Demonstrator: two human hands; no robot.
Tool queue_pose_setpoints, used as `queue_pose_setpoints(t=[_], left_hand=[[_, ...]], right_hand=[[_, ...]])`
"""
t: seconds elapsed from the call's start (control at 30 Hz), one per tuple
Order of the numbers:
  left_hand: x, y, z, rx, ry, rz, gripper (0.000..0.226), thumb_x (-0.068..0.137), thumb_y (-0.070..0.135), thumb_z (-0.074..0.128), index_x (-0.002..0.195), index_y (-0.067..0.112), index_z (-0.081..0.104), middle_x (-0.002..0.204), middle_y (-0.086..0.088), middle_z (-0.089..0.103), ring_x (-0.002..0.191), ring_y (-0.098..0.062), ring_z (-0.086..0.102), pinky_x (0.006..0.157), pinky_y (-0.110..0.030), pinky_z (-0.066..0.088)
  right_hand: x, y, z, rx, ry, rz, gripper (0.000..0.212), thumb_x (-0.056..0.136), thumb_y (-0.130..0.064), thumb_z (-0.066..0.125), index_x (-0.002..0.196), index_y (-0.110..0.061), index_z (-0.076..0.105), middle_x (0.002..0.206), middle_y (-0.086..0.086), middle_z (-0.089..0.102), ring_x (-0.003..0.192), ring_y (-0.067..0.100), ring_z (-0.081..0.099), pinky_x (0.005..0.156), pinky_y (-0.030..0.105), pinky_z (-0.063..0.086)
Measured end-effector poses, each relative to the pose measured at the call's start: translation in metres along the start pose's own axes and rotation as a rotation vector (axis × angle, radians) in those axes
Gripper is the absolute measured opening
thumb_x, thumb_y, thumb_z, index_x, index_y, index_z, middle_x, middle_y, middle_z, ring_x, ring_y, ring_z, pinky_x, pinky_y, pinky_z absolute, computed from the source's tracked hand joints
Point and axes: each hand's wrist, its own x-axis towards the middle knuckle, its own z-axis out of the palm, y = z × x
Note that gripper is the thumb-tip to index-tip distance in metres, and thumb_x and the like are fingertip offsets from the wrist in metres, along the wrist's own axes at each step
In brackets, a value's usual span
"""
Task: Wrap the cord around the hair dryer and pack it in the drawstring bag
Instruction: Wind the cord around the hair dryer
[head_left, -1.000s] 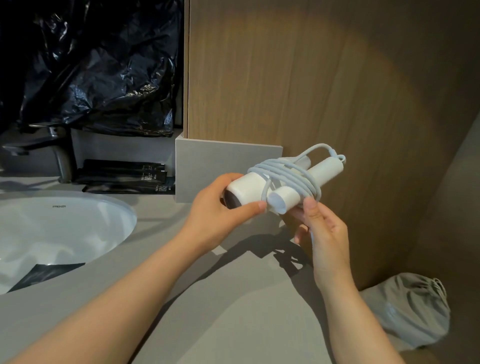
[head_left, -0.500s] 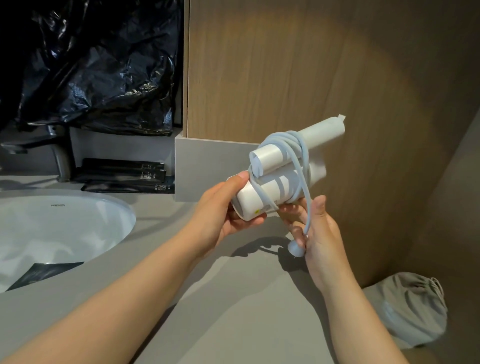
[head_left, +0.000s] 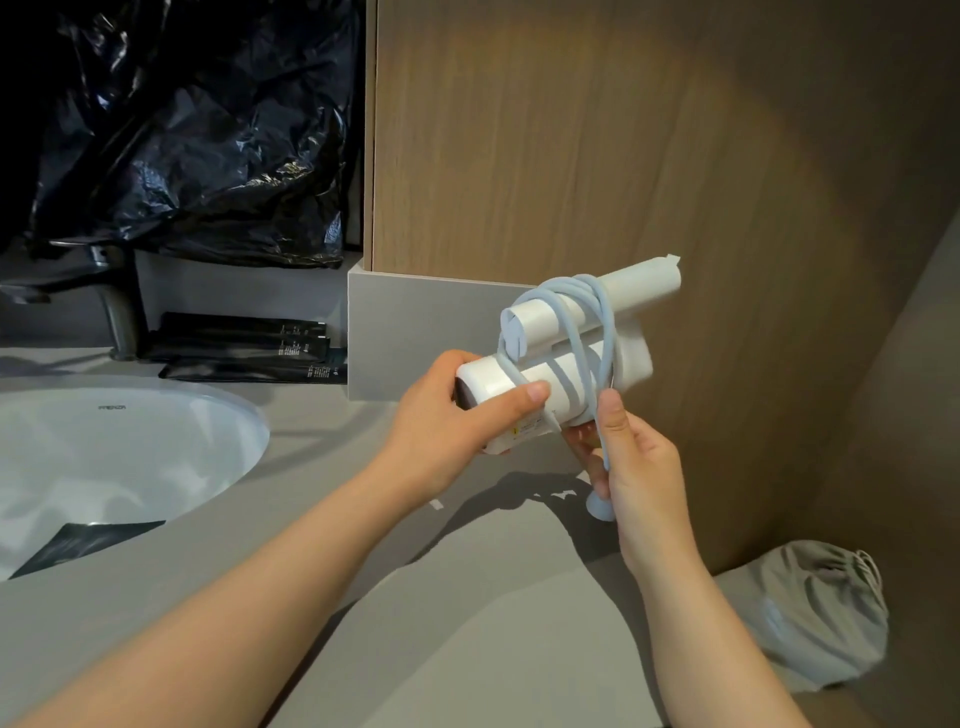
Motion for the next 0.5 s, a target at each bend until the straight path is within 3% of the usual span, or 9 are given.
queue_pose_setpoints(t=[0.1, 0.2, 0.3, 0.5], left_hand=[[0.001, 0.004, -0.002, -0.146, -0.048, -0.103, 0.066, 0.062, 0.059, 0.076, 0.106, 0.013, 0.063, 0.105, -0.009, 0.070, 0.095, -0.026, 0.070, 0.073, -0.042, 0.062], [-0.001, 0.009, -0.006, -0.231, -0.134, -0.215, 0.050, 0.079, 0.055, 0.070, 0.110, 0.016, 0.069, 0.103, -0.007, 0.074, 0.094, -0.021, 0.071, 0.075, -0.036, 0.060], [-0.009, 0.010, -0.006, -0.242, -0.158, -0.259, 0.046, 0.083, 0.054, 0.062, 0.111, 0.019, 0.071, 0.105, -0.004, 0.074, 0.095, -0.018, 0.071, 0.080, -0.036, 0.059], [-0.044, 0.009, -0.011, -0.179, -0.169, -0.321, 0.043, 0.088, 0.054, 0.056, 0.113, 0.022, 0.071, 0.106, 0.004, 0.075, 0.093, -0.012, 0.070, 0.084, -0.030, 0.053]], right_hand=[[0.000, 0.001, -0.003, 0.033, -0.007, 0.010, 0.041, 0.079, -0.054, 0.052, 0.085, -0.018, 0.071, 0.056, -0.009, 0.056, 0.043, 0.006, 0.046, 0.043, 0.017, 0.039], [-0.006, 0.002, -0.007, 0.030, -0.052, 0.008, 0.037, 0.077, -0.052, 0.056, 0.092, -0.022, 0.072, 0.063, 0.001, 0.055, 0.048, 0.009, 0.049, 0.049, 0.022, 0.043], [-0.013, 0.002, -0.012, -0.051, -0.057, -0.002, 0.027, 0.082, -0.050, 0.056, 0.091, -0.030, 0.072, 0.059, 0.000, 0.053, 0.048, 0.007, 0.047, 0.048, 0.016, 0.043], [-0.036, 0.003, -0.024, -0.177, -0.082, -0.008, 0.021, 0.084, -0.045, 0.062, 0.094, -0.027, 0.067, 0.063, -0.009, 0.064, 0.052, 0.007, 0.059, 0.051, 0.015, 0.047]])
